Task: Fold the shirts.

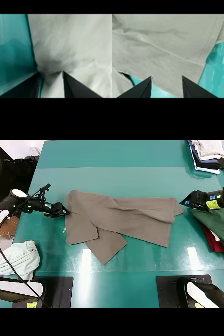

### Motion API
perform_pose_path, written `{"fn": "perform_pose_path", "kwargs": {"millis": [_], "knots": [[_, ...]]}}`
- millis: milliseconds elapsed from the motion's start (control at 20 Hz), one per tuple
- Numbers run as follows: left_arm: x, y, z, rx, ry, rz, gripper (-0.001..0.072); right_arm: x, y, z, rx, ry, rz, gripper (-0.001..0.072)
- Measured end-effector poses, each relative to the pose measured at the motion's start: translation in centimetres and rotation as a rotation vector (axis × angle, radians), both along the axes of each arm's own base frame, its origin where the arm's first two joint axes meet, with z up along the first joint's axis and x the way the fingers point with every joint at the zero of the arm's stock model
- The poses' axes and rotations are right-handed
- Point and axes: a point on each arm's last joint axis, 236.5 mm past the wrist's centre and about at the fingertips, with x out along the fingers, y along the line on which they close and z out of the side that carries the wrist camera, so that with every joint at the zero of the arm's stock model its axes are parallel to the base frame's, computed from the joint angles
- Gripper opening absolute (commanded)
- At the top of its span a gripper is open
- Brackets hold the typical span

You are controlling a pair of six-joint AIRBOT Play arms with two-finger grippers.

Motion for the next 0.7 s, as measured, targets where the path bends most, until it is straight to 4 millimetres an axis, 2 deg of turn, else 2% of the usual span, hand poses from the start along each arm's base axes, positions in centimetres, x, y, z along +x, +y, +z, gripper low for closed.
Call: {"fn": "perform_pose_path", "kwargs": {"millis": [50,250,350,500,550,700], "knots": [[0.3,0.0,0.1,-0.003,-0.006,0.003,0.0026,-0.1,0.0,0.1,0.000,-0.001,0.001,0.0431],[1.4,-0.1,1.5,-0.014,-0.040,-0.001,0.0021,-0.5,0.1,0.0,0.000,0.008,0.004,0.0431],[1.9,-0.2,3.3,-0.018,-0.072,-0.017,0.0022,-1.1,0.2,-0.6,0.002,0.037,0.010,0.0432],[2.3,-0.4,7.0,-0.012,-0.146,-0.040,0.0023,-3.4,-0.2,-3.8,0.025,0.159,-0.003,0.0477],[2.1,-0.5,8.4,-0.008,-0.169,-0.051,0.0023,-4.4,-0.5,-5.5,0.042,0.215,-0.019,0.0546],[1.3,-0.8,11.2,0.000,-0.214,-0.080,0.0023,-7.6,-0.5,-10.2,0.127,0.361,-0.079,0.0554]]}}
